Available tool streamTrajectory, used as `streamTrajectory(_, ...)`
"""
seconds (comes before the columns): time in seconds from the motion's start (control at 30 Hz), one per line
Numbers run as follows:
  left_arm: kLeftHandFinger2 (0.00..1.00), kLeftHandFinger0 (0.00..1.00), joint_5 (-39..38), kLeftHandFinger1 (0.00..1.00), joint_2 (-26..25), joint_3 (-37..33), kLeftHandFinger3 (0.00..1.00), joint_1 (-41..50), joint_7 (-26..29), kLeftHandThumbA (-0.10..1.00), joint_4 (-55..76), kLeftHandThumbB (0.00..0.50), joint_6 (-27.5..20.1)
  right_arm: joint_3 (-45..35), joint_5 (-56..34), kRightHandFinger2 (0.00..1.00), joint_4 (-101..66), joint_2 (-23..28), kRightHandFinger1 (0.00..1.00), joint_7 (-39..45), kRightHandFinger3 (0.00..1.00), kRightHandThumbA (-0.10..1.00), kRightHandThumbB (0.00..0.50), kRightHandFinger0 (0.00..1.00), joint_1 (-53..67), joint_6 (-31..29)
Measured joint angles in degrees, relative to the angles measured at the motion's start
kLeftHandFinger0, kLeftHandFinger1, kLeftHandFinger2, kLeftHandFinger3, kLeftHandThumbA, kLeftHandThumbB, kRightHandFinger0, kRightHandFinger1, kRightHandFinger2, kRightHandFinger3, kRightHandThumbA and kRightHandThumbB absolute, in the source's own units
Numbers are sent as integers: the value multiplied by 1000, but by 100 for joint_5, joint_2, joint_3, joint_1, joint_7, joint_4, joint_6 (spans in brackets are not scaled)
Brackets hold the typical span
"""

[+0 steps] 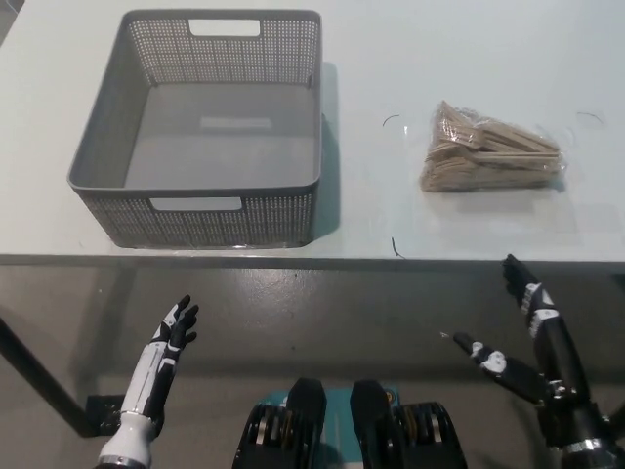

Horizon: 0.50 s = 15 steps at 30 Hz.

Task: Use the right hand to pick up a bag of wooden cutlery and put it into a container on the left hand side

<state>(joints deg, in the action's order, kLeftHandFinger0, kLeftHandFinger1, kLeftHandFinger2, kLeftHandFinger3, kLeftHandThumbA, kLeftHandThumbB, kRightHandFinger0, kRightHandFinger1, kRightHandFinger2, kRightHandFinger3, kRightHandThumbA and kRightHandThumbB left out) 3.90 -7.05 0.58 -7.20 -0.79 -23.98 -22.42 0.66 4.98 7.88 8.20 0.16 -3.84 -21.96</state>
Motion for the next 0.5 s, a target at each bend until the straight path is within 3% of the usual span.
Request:
streamTrajectory(0.1, 1000, 1000, 0, 1000, -5, 1, 1000, 0, 0, 986, 0, 238, -30, -209, 129, 1000, -532, 45, 1000, -74, 1000, 1000, 310, 1000, 73, -13)
streamTrajectory(0.2, 1000, 1000, 0, 1000, -5, 1, 1000, 1, -1, 976, 0, 216, -74, -389, 304, 1000, -960, 90, 1000, -145, 1000, 1000, 427, 1000, 52, -11)
streamTrajectory(0.27, 1000, 1000, 0, 1000, -9, 1, 1000, 2, -1, 974, 0, 219, -88, -429, 442, 1000, -1204, 147, 1000, -147, 1000, 1000, 469, 1000, 19, 67)
streamTrajectory(0.43, 1000, 1000, -2, 1000, -12, -1, 1000, 49, -3, 962, 0, 217, -97, -558, 1011, 1000, -1841, 697, 1000, -69, 1000, 1000, 469, 1000, -532, 658)
streamTrajectory(0.5, 1000, 1000, -3, 1000, -10, -1, 1000, 88, -3, 953, -1, 212, -98, -566, 1168, 1000, -1886, 927, 1000, 8, 1000, 892, 475, 1000, -804, 893)
